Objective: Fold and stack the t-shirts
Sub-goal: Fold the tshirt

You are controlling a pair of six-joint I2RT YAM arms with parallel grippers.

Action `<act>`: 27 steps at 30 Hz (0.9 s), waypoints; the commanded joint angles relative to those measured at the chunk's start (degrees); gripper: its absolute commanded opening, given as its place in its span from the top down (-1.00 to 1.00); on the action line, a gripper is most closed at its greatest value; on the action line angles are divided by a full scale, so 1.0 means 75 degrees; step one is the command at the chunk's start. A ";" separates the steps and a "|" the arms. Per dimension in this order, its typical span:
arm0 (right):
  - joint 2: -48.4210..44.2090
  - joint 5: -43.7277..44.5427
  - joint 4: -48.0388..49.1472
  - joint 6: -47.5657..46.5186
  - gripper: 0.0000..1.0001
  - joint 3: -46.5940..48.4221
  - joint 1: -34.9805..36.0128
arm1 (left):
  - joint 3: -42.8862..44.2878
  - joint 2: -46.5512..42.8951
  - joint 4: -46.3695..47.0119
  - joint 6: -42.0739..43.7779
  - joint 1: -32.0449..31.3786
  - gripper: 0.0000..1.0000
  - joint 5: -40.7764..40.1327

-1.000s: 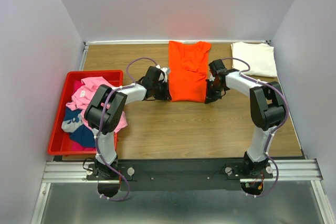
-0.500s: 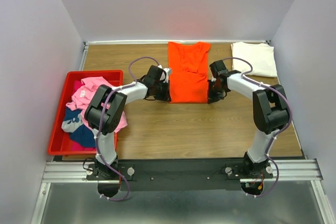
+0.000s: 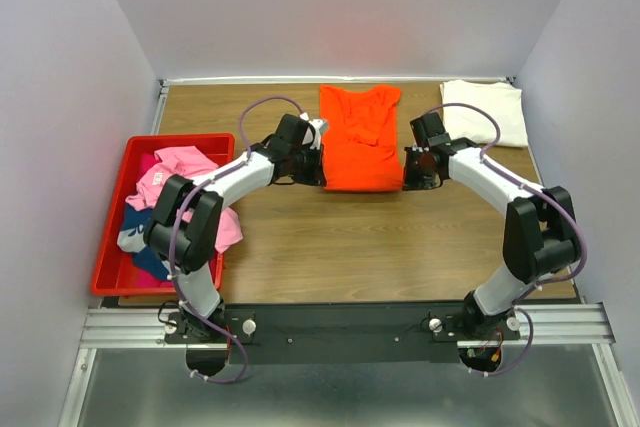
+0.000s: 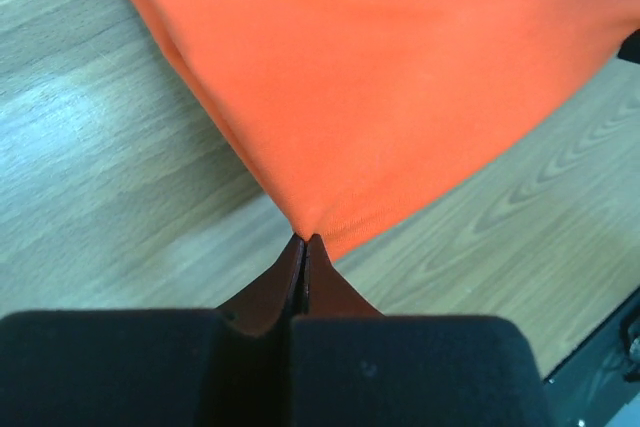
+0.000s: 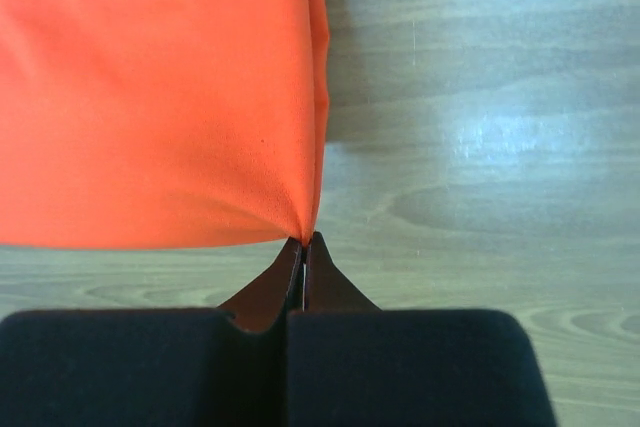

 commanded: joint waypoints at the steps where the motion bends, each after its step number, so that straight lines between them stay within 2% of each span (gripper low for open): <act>1: -0.0750 0.0441 -0.0303 -0.0011 0.99 -0.0347 -0.0012 | -0.0182 -0.0585 -0.0601 0.0038 0.0043 1.00 -0.0035; 8: -0.1991 0.0722 -0.1006 0.0141 0.99 -0.0325 -0.0012 | -0.0510 -0.1721 -0.1046 -0.0349 0.0031 1.00 0.0105; 17: -0.2943 0.1004 -0.1804 0.0457 0.99 0.0191 0.0012 | -0.0569 -0.2882 -0.1609 -0.1016 -0.0039 1.00 0.0211; 21: -0.2746 0.1203 -0.1722 0.0656 0.99 0.0273 0.0012 | -0.0487 -0.2837 -0.1410 -0.1041 -0.0028 1.00 0.0223; 27: -0.2136 0.1660 -0.1488 0.0915 0.99 0.0554 0.0012 | -0.0183 -0.2145 -0.1398 -0.0737 0.0019 1.00 0.0152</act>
